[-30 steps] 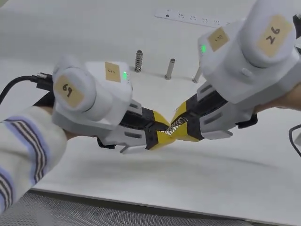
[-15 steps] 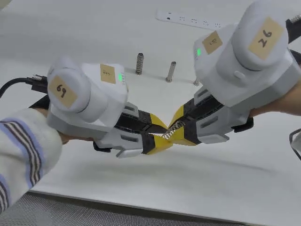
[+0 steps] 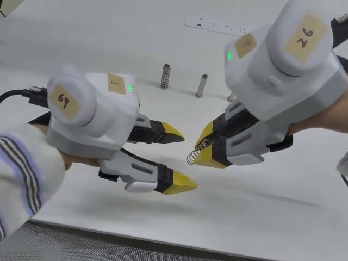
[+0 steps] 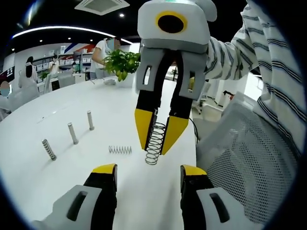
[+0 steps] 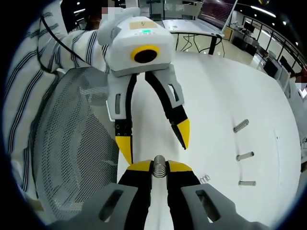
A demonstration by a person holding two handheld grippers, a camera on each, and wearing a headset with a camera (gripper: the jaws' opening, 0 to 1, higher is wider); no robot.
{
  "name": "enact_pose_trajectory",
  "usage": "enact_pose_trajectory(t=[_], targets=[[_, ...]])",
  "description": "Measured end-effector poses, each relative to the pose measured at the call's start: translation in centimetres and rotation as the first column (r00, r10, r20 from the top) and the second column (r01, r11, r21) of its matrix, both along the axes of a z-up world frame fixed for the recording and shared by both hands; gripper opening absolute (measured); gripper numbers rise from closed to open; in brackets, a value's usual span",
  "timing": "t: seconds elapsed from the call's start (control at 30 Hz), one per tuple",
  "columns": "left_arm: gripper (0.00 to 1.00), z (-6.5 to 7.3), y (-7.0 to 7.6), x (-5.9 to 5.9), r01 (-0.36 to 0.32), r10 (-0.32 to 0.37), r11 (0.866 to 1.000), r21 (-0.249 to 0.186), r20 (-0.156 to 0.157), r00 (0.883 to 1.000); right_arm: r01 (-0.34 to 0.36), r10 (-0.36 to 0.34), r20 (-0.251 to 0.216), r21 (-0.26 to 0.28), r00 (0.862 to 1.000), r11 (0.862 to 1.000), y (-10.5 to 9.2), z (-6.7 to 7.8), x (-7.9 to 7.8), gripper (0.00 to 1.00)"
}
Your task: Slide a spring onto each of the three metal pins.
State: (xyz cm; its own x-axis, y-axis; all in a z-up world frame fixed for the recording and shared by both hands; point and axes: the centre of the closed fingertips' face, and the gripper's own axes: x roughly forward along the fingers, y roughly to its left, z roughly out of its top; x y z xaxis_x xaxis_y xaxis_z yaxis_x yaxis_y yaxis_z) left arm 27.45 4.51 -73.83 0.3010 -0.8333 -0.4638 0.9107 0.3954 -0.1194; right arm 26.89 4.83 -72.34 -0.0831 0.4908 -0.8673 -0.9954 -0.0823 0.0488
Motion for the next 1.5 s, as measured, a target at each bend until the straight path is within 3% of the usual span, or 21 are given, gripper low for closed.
enact_pose_trajectory(t=[0.13, 0.23, 0.33, 0.6, 0.7, 0.87, 1.0, 1.07, 1.3, 1.43, 1.5], targets=[[0.53, -0.2, 0.6, 0.1, -0.02, 0.02, 1.0, 0.002, -0.009, 1.0, 0.004, -0.004, 0.004, -0.01, 1.0, 1.0, -0.2, 0.1, 0.1, 0.08], [0.57, -0.9, 1.2, 0.3, -0.047, 0.047, 0.999, -0.001, -0.044, 0.998, -0.008, 0.009, 0.025, -0.04, 1.0, 0.999, -0.6, -0.3, 0.3, 0.08], [0.68, -1.5, 1.6, 0.4, -0.062, 0.063, 0.998, 0.021, -0.049, 0.997, -0.01, 0.011, 0.021, -0.046, 1.0, 0.999, -0.7, -0.4, 0.3, 0.08], [0.87, -1.6, 2.3, 1.7, -0.156, 0.156, 0.988, 0.013, -0.052, 0.986, -0.006, 0.007, 0.018, -0.055, 1.0, 0.998, -1.0, -0.4, 0.4, 0.08], [0.97, -2.0, 2.3, 1.5, -0.181, 0.179, 0.984, -0.002, -0.125, 0.976, -0.009, 0.011, 0.024, -0.062, 1.0, 0.998, -1.2, -0.4, 0.5, 0.08], [0.98, -2.2, 2.6, 1.7, -0.185, 0.184, 0.983, 0.001, -0.115, 0.976, 0.04, -0.038, 0.029, -0.095, 0.999, 0.995, -1.7, -0.6, 1.2, 0.08], [0.98, -2.1, 2.7, 1.7, -0.189, 0.188, 0.982, -0.001, -0.118, 0.975, 0.09, -0.091, -0.006, -0.084, 0.996, 0.992, -1.8, -0.3, 1.5, 0.08], [0.98, -1.9, 2.8, 1.8, -0.199, 0.195, 0.98, -0.018, -0.124, 0.973, 0.101, -0.102, -0.008, -0.085, 0.995, 0.991, -1.8, -0.2, 1.7, 0.08], [0.98, -2.1, 3.2, 1.9, -0.208, 0.206, 0.978, -0.003, -0.123, 0.971, 0.106, -0.106, -0.001, -0.1, 0.994, 0.989, -2.2, 0.2, 2.7, 0.08], [0.98, -2.0, 3.5, 2.1, -0.23, 0.228, 0.973, -0.004, -0.133, 0.965, 0.127, -0.131, -0.044, -0.085, 0.99, 0.988, -1.9, 0.4, 3.6, 0.08], [0.98, -1.9, 3.7, 2.3, -0.237, 0.235, 0.971, -0.002, -0.128, 0.964, 0.127, -0.131, -0.04, -0.089, 0.991, 0.988, -1.9, 0.5, 3.8, 0.08]])
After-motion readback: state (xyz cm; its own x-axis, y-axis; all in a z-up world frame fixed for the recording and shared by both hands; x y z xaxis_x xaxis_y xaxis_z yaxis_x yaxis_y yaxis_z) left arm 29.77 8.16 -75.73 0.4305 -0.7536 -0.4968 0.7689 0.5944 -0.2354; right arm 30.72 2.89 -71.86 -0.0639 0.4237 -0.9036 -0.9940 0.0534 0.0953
